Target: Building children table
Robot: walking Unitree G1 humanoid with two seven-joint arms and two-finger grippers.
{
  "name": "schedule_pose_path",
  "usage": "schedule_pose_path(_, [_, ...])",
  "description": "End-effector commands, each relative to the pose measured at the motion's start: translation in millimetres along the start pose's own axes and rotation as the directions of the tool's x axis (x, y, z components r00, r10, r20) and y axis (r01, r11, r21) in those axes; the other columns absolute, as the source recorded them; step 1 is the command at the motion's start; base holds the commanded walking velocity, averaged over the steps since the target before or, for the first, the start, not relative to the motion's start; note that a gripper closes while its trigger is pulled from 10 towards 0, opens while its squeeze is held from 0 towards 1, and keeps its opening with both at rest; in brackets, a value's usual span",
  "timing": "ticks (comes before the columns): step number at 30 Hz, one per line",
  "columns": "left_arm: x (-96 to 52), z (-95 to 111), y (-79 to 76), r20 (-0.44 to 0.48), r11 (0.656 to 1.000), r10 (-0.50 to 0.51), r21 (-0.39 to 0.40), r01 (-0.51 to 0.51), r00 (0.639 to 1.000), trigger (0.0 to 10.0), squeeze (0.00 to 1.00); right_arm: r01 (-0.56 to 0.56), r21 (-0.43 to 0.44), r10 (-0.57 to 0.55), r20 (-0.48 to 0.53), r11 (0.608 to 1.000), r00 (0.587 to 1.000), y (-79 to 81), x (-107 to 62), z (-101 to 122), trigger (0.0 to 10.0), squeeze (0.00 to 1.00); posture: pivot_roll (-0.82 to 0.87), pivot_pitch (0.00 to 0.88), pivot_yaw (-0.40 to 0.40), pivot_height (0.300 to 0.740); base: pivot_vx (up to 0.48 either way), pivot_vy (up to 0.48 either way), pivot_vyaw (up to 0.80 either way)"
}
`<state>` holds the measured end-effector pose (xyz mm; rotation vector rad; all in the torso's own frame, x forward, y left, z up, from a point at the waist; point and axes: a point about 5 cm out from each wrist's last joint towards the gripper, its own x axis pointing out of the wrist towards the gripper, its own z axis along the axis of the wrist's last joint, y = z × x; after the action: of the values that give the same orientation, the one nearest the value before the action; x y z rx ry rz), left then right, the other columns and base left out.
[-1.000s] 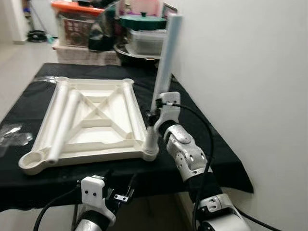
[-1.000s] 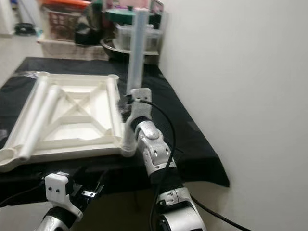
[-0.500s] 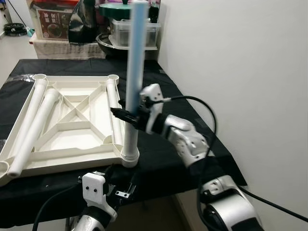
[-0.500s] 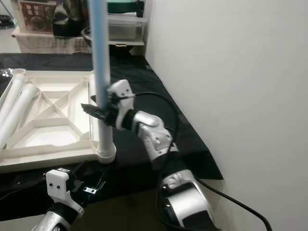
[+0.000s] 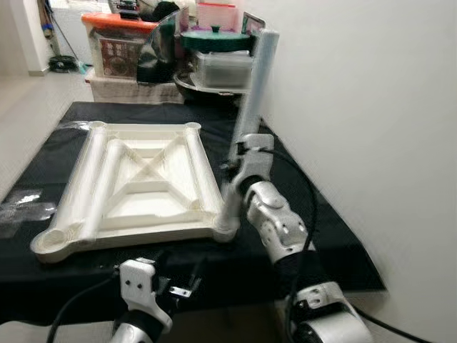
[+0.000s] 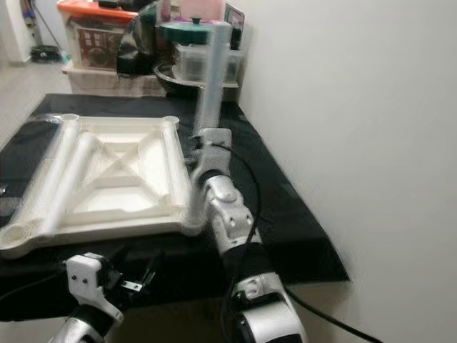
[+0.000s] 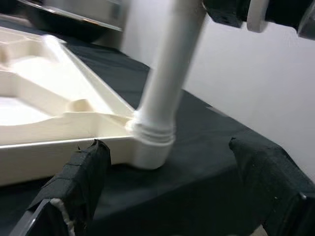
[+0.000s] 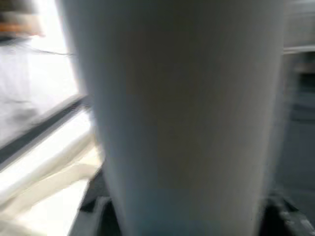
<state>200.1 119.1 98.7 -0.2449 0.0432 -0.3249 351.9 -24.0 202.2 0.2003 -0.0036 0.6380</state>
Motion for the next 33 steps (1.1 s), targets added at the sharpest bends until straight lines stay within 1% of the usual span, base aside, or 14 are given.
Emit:
schedule_pose_path(1, [0.2, -5.9, -2.1, -0.028, 1.0, -0.007, -0.012, 0.007, 1.0, 10.0, 0.0, -0.108, 0.107, 0.111, -0.029, 0.988, 0.993, 23.9, -1.4, -23.4, 10.0, 1.0, 0.1, 0.0, -0.1, 0.74, 0.0, 0.0, 0.0])
schedule_pose_path(2, [1.3, -6.4, -3.8, -0.024, 1.0, -0.005, -0.016, 0.004, 1.0, 10.0, 0.0, -0.236, -0.007, 0.236, -0.027, 0.972, 0.971, 15.9, 3.2, -7.1, 10.0, 0.0, 0.1, 0.0, -0.112, 0.74, 0.0, 0.0, 0.0])
schedule_pose_path(8, [0.8, -7.2, -4.5, -0.019, 1.0, 0.007, -0.025, -0.008, 1.0, 10.0, 0.0, -0.51, -0.137, 0.505, -0.07, 0.849, 0.86, 10.1, 0.3, 12.6, 10.0, 0.0, 0.08, 0.0, -0.109, 0.74, 0.0, 0.0, 0.0])
schedule_pose_path(9, [0.9, -7.5, -4.9, -0.018, 1.0, 0.006, -0.029, -0.006, 1.0, 10.0, 0.0, -0.568, -0.151, 0.558, -0.102, 0.809, 0.823, 10.8, -2.0, 11.9, 4.5, 0.0, 0.08, 0.0, -0.109, 0.74, 0.0, 0.0, 0.0])
schedule_pose_path(10, [0.9, -7.5, -4.9, -0.018, 1.0, 0.006, -0.029, -0.006, 1.0, 10.0, 0.0, -0.568, -0.151, 0.558, -0.102, 0.809, 0.823, 10.8, -2.0, 11.9, 4.5, 0.0, 0.08, 0.0, -0.109, 0.74, 0.0, 0.0, 0.0])
schedule_pose_path(11, [0.7, -7.8, -5.2, -0.018, 1.0, 0.003, -0.03, -0.003, 1.0, 10.0, 0.0, -0.584, -0.136, 0.57, -0.13, 0.8, 0.811, 11.1, -1.9, 7.1, 0.0, 0.0, 0.07, 0.0, -0.104, 0.74, 0.0, 0.0, 0.0])
schedule_pose_path(15, [-0.8, -8.4, -5.5, -0.022, 1.0, -0.004, -0.031, 0.004, 1.0, 10.0, 0.0, 0.011, -0.053, -0.02, -0.177, 0.999, 0.984, -18.8, 18.4, -18.4, 0.0, 0.0, 0.07, 0.0, -0.1, 0.74, 0.0, 0.0, 0.0])
schedule_pose_path(19, [-3.3, -8.4, -4.0, -0.027, 1.0, -0.002, -0.027, 0.001, 1.0, 10.0, 0.0, 0.626, -0.016, -0.616, -0.204, 0.78, 0.761, -58.5, -14.8, -52.9, 0.0, 0.0, 0.07, 0.0, -0.087, 0.74, 0.0, 0.0, 0.0])
schedule_pose_path(24, [-4.7, -8.0, -1.7, -0.032, 1.0, 0.002, -0.022, -0.003, 0.999, 10.0, 0.0, 0.504, 0.04, -0.486, -0.21, 0.863, 0.848, -32.1, -16.8, -63.2, 0.0, 0.0, 0.06, 0.0, -0.076, 0.74, 0.0, 0.0, 0.0])
schedule_pose_path(26, [-3.8, -8.0, -1.1, -0.035, 1.0, -0.007, -0.02, 0.006, 0.999, 10.0, 0.0, 0.324, 0.036, -0.317, -0.136, 0.945, 0.939, -15.0, -9.8, -52.3, 10.0, 0.0, 0.05, 0.0, -0.062, 0.74, 0.0, 0.0, 0.0])
schedule_pose_path(29, [-0.8, -7.8, -0.7, -0.038, 1.0, -0.026, -0.017, 0.025, 0.999, 10.0, 0.0, -0.028, 0.041, 0.027, 0.013, 0.999, 1.0, 6.5, -5.5, -29.1, 10.0, 0.23, 0.04, 0.0, -0.058, 0.74, 0.0, 0.0, 0.0])
schedule_pose_path(30, [-0.2, -7.8, -1.0, -0.036, 1.0, -0.027, -0.016, 0.027, 0.999, 10.0, 0.0, -0.085, 0.021, 0.085, 0.001, 0.996, 0.996, 5.2, -3.8, -25.8, 10.0, 1.0, 0.04, 0.0, -0.059, 0.74, 0.0, 0.0, 0.0])
schedule_pose_path(32, [0.1, -7.8, -1.2, -0.035, 1.0, -0.027, -0.017, 0.026, 0.999, 10.0, 0.0, -0.199, -0.024, 0.198, -0.021, 0.98, 0.98, 5.6, -2.2, -19.2, 10.0, 0.87, 0.05, 0.0, -0.067, 0.74, 0.0, 0.0, 0.0])
schedule_pose_path(33, [0.1, -7.9, -1.2, -0.034, 1.0, -0.026, -0.017, 0.025, 0.999, 10.0, 0.0, -0.274, -0.046, 0.273, -0.04, 0.961, 0.961, 6.8, -0.5, -13.7, 10.0, 0.0, 0.05, 0.0, -0.067, 0.74, 0.0, 0.0, 0.0])
